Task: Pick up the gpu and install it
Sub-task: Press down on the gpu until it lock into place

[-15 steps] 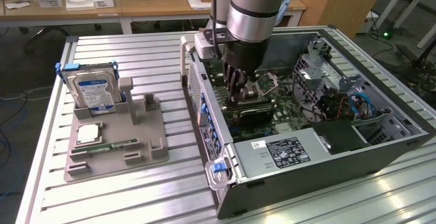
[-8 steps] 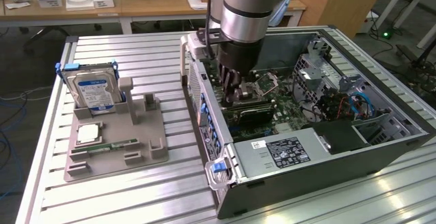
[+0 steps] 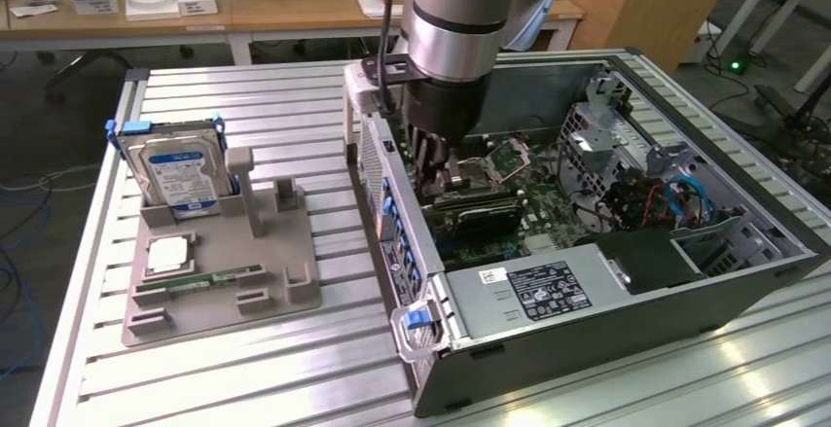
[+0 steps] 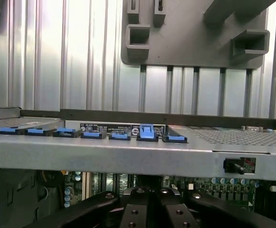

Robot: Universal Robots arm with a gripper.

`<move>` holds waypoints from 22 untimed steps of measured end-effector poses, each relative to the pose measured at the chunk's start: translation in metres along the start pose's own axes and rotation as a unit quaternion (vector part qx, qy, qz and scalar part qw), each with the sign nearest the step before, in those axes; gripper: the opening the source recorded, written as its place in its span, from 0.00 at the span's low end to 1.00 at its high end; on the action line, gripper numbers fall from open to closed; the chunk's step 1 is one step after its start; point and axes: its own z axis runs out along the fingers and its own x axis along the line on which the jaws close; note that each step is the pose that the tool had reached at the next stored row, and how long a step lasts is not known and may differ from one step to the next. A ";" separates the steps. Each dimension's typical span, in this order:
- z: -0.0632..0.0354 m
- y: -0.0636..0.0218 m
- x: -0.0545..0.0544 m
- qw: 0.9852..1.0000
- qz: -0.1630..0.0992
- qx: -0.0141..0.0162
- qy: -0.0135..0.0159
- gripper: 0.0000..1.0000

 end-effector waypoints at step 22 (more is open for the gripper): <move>0.0286 -0.0174 -0.002 1.000 -0.001 0.000 0.000 0.10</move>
